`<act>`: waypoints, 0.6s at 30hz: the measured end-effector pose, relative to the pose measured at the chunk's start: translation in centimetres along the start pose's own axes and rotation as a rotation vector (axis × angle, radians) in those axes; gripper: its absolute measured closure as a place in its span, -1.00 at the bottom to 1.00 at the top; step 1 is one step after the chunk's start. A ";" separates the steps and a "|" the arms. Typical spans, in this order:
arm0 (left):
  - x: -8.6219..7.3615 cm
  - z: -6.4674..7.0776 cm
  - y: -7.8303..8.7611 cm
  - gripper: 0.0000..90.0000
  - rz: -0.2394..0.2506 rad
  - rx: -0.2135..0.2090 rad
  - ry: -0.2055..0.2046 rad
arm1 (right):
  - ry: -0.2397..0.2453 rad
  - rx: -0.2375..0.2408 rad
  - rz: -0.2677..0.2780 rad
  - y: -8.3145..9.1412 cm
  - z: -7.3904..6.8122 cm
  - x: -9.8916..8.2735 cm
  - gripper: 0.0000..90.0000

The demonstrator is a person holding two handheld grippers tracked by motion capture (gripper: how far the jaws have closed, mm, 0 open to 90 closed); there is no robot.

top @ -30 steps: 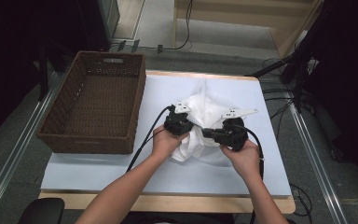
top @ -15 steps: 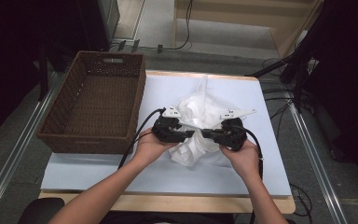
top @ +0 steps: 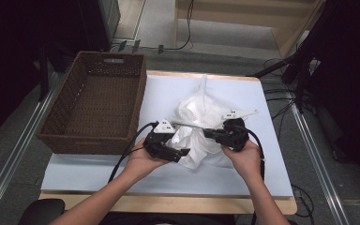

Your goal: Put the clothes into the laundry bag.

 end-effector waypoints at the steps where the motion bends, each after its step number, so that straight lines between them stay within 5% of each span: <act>1: -0.4 0.0 -0.3 -0.52 -0.007 0.005 0.002 | 0.000 -0.001 -0.001 0.0 0.0 0.0 1.00; 6: -2.1 0.0 -2.5 -0.51 -0.076 0.029 -0.002 | 0.000 0.002 -0.001 0.0 -0.1 0.1 1.00; 12: -2.5 -0.5 -4.7 -0.41 -0.075 0.079 0.005 | -0.001 0.002 0.001 -0.1 0.0 0.1 1.00; 14: -2.5 -0.5 -5.0 -0.19 -0.066 0.133 -0.031 | 0.000 0.003 0.000 0.0 0.0 0.1 1.00; 18: -2.5 -0.5 -5.3 0.29 -0.060 0.177 -0.073 | 0.005 0.003 0.001 -0.1 -0.1 0.1 1.00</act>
Point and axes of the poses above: each handheld gripper's, and its own axes: y roughly backward along the jaws, x roughly out of its top, z roughly to its right, the point moved 3 cm from there along -y, roughly forward along the jaws, and after that the axes turned 4 degrees about -x, right-handed, at the moved point
